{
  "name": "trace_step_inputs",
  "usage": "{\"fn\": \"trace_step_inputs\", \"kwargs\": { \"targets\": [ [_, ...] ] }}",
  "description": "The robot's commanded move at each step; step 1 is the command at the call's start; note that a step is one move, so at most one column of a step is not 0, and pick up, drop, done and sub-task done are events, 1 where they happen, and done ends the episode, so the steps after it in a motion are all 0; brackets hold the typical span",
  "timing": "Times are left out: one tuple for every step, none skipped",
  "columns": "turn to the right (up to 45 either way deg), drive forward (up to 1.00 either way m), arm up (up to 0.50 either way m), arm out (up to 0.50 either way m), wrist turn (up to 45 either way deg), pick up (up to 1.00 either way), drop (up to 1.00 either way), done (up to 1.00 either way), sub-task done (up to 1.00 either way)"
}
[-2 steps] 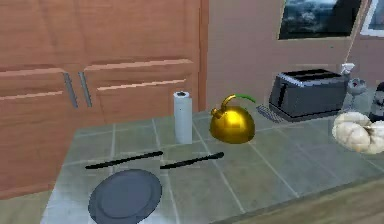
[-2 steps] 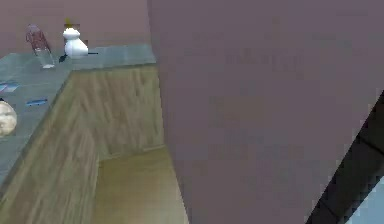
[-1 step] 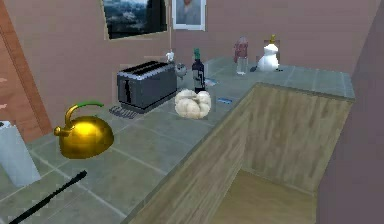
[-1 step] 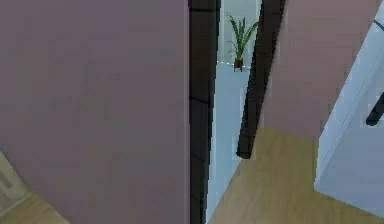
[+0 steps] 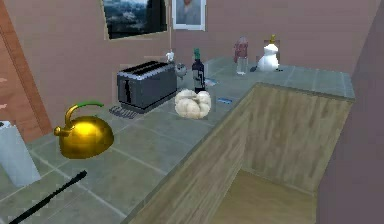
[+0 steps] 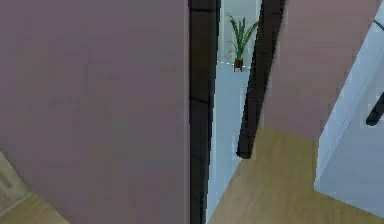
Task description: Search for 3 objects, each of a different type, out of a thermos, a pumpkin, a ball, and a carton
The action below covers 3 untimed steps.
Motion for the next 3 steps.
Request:
{"fn": "trace_step_inputs", "kwargs": {
  "targets": [
    [-45.0, 0.00, 0.00, 0.00, 0.0, 0.00, 0.00, 0.00, 0.00],
    [-45.0, 0.00, 0.00, 0.00, 0.0, 0.00, 0.00, 0.00, 0.00],
    [-45.0, 0.00, 0.00, 0.00, 0.0, 0.00, 0.00, 0.00, 0.00]
  ]
}}
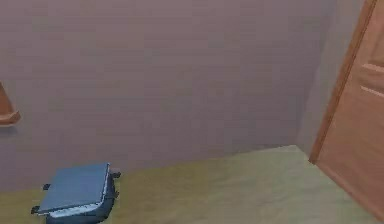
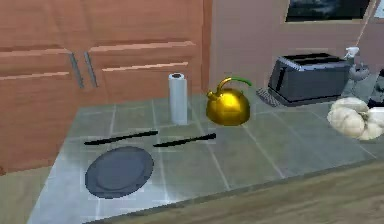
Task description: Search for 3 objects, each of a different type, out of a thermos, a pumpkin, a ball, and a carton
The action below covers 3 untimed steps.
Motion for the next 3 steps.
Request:
{"fn": "trace_step_inputs", "kwargs": {
  "targets": [
    [0.0, 0.75, 0.00, 0.00, 0.0, 0.00, 0.00, 0.00, 0.00],
    [45.0, 0.00, 0.00, 0.00, 0.0, 0.00, 0.00, 0.00, 0.00],
    [45.0, 0.00, 0.00, 0.00, 0.0, 0.00, 0.00, 0.00, 0.00]
  ]
}}
